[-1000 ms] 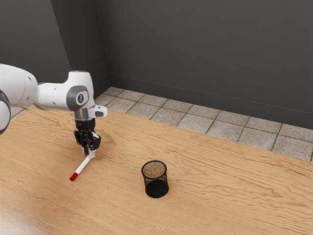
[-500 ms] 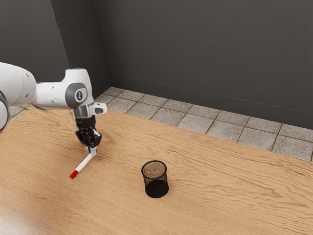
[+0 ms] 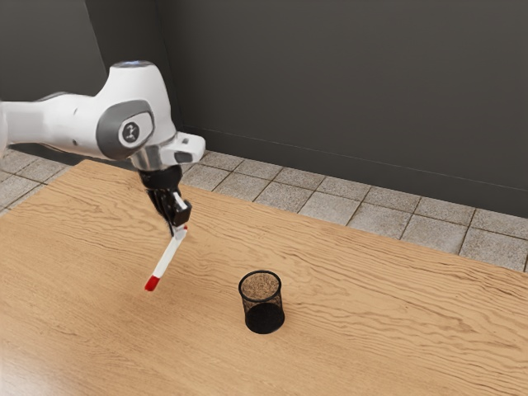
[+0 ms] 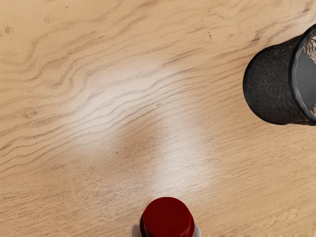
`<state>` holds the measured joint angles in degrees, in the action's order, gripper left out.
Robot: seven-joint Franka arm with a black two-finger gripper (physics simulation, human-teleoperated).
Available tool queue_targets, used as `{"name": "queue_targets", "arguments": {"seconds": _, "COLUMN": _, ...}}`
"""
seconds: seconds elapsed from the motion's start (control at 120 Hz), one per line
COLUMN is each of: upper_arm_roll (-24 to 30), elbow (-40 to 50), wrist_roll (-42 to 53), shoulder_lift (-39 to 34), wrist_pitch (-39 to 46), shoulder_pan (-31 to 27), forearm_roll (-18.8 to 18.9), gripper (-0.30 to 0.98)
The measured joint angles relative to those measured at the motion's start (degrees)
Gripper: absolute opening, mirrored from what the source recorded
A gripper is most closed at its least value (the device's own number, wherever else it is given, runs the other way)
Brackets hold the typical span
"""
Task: Put the marker into the pen holder.
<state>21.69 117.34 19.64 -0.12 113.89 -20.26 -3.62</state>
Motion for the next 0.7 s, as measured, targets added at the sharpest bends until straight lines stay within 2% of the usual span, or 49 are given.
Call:
{"name": "queue_targets", "arguments": {"seconds": 0.133, "upper_arm_roll": 4.3, "elbow": 4.5, "wrist_roll": -0.1, "shoulder_lift": -5.5, "wrist_pitch": 5.0, "shoulder_pan": 0.6, "forearm_roll": -0.8, "gripper": -0.10}}
{"name": "queue_targets", "arguments": {"seconds": 0.417, "upper_arm_roll": 11.9, "elbow": 6.9, "wrist_roll": -0.8, "shoulder_lift": -11.1, "wrist_pitch": 15.6, "shoulder_pan": 0.4, "forearm_roll": -8.4, "gripper": -0.10}}
{"name": "queue_targets", "arguments": {"seconds": 0.583, "upper_arm_roll": 13.8, "elbow": 6.4, "wrist_roll": -1.3, "shoulder_lift": -7.3, "wrist_pitch": 20.6, "shoulder_pan": 0.3, "forearm_roll": -10.4, "gripper": -0.10}}
{"name": "queue_targets", "arguments": {"seconds": 0.7, "upper_arm_roll": 14.0, "elbow": 5.4, "wrist_roll": -1.6, "shoulder_lift": -2.3, "wrist_pitch": 24.3, "shoulder_pan": 0.3, "forearm_roll": -9.5, "gripper": -0.10}}
